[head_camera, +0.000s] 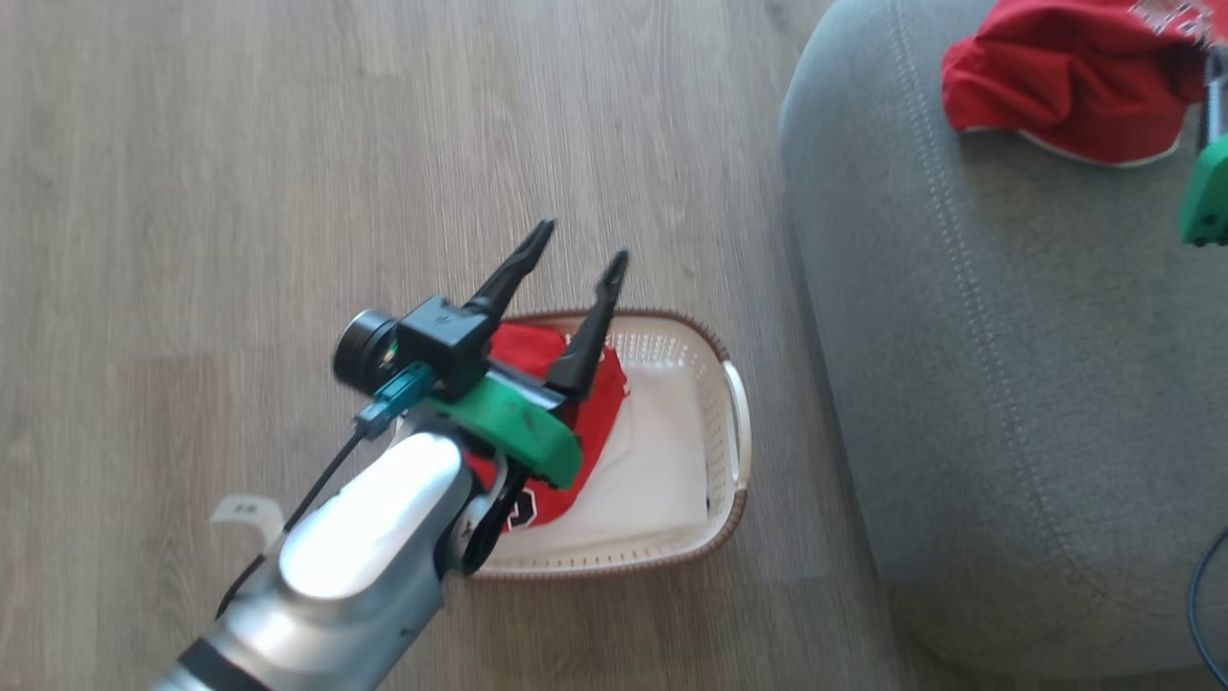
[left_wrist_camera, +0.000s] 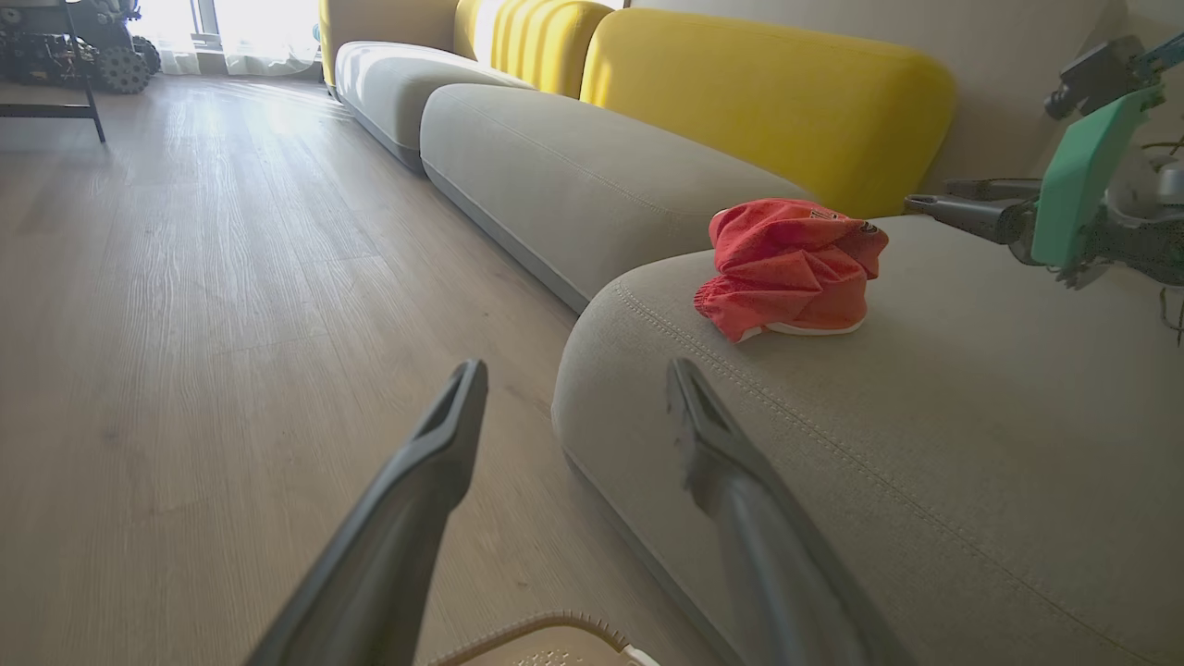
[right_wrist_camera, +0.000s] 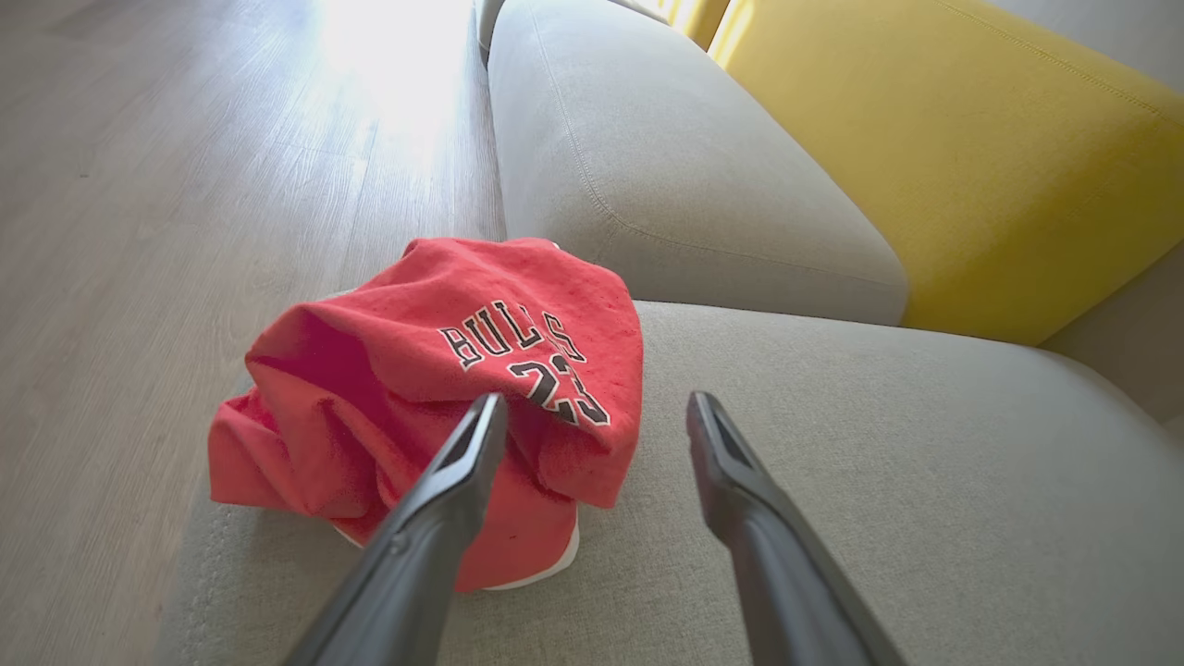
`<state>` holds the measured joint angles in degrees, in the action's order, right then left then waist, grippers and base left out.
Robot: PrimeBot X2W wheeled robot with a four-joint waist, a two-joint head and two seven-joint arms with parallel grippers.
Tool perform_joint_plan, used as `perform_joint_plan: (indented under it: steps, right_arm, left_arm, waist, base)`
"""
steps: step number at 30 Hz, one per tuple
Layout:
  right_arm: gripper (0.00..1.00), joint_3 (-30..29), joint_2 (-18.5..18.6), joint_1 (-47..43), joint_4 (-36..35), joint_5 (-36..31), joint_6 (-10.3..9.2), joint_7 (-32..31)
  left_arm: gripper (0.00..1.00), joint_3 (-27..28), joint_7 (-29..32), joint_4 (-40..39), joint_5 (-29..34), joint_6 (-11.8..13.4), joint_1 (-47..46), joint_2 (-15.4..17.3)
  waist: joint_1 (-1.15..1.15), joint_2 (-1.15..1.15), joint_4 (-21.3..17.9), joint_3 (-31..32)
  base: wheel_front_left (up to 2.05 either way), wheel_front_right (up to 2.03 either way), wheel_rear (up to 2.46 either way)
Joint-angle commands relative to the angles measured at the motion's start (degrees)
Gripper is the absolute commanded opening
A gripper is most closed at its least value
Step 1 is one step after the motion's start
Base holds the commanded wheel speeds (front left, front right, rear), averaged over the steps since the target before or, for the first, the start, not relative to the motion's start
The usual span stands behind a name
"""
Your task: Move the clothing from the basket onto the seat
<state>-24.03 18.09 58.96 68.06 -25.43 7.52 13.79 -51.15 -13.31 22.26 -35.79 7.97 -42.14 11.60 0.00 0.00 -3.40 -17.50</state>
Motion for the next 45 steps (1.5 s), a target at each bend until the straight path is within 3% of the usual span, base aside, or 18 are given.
perform_joint_plan:
  steps: [1, 6, 19, 25, 33, 45]
  right_arm:
    - [1.00, 1.6, -0.4, 0.2, -1.2, 1.1, -0.03, 0.8]
    - [1.00, 5.0, -2.0, -0.3, -1.3, 5.4, -0.03, 1.2]
    - [1.00, 13.3, -8.1, -9.7, -10.9, 17.4, -0.03, 1.2]
    - [1.00, 14.9, -10.3, -16.3, -17.5, 19.4, -0.03, 1.2]
    - [1.00, 13.9, -14.7, -30.6, -32.4, 21.2, -0.03, 1.2]
    - [1.00, 19.7, -15.2, -44.7, -47.3, 29.6, -0.03, -1.5]
  left_arm:
    - [1.00, 2.6, -0.9, -1.4, -0.5, 0.6, -0.1, 1.8]
    - [1.00, 5.1, -1.3, -0.9, -2.3, 1.8, 3.8, 3.0]
    - [1.00, 15.0, -1.7, -1.1, -4.7, 4.8, 15.4, 6.6]
    - [1.00, 18.0, -1.7, -2.5, -3.6, 5.8, 19.6, 7.3]
    - [1.00, 21.2, -1.7, -4.6, -2.2, 6.9, 25.5, 8.2]
    - [1.00, 23.0, -1.7, -8.3, 0.0, 7.9, 32.2, 8.8]
  waist:
    - [0.00, 0.00, 0.1, 2.5]
    - [0.00, 0.00, 1.2, 6.7]
    - [0.00, 0.00, 5.4, 15.3]
    - [0.00, 0.00, 7.0, 17.6]
    - [0.00, 0.00, 8.7, 19.5]
    - [0.00, 0.00, 8.4, 20.5]
  base:
    - [0.00, 0.00, 0.00]
    - [0.00, 0.00, 0.00]
    - [0.00, 0.00, 0.00]
    - [0.00, 0.00, 0.00]
    - [0.00, 0.00, 0.00]
    - [0.00, 0.00, 0.00]
